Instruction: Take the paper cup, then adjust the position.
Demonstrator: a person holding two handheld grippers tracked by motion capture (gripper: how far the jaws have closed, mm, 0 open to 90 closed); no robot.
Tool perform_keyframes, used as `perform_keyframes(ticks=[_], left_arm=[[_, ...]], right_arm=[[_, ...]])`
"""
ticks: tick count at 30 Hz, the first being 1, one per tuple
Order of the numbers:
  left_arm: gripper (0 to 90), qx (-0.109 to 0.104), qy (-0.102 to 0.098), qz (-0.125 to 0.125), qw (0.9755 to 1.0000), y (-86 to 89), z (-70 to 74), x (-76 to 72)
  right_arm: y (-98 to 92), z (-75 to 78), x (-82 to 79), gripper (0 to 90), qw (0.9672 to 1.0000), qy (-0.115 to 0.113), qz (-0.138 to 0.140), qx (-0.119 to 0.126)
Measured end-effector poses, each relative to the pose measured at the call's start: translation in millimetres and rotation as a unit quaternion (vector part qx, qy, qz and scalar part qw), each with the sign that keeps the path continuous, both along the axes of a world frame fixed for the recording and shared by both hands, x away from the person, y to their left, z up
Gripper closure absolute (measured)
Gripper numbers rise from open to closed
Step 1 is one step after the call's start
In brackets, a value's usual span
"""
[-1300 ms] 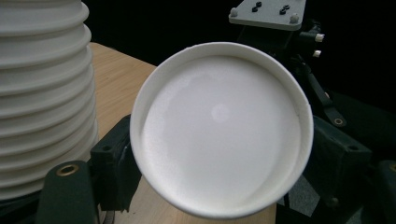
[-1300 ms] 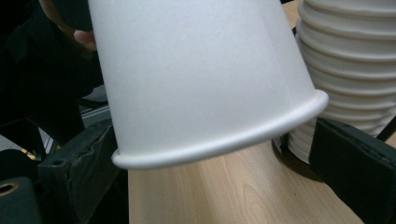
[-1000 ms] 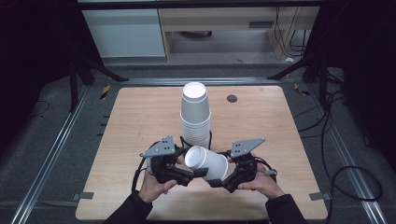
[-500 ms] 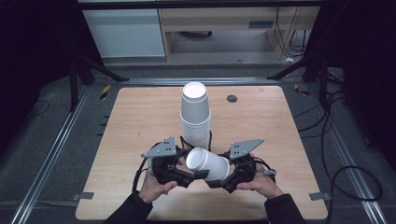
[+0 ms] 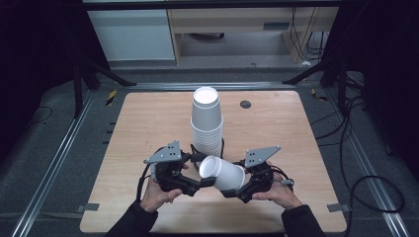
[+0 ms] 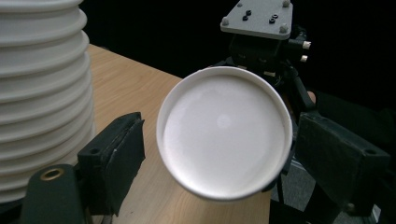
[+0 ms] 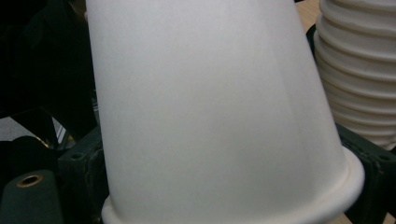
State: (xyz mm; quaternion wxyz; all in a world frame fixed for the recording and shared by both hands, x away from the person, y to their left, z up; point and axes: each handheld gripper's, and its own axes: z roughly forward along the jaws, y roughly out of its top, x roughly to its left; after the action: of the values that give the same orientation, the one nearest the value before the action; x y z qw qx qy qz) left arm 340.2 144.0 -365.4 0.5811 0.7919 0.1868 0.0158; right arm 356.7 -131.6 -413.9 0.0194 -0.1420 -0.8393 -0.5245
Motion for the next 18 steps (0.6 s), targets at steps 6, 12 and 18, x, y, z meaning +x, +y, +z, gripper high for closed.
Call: perform_keyframes(ticks=[6,12,18], left_arm=[[12.3,0.044,0.004,-0.002,0.999,-0.7,-2.6,3.1],[11.5,0.073,0.01,-0.006,0.9972,-2.5,-7.2,6.4],[12.0,0.086,0.015,-0.007,0.9961,-1.5,-9.6,9.9]], right_arm=[[-9.0,1.8,3.7,10.3,0.9994,-0.016,-0.021,-0.024],[-12.3,7.7,7.2,10.2,0.9972,-0.039,-0.03,-0.057],[-11.3,10.9,11.2,10.3,0.9943,-0.054,-0.025,-0.089]])
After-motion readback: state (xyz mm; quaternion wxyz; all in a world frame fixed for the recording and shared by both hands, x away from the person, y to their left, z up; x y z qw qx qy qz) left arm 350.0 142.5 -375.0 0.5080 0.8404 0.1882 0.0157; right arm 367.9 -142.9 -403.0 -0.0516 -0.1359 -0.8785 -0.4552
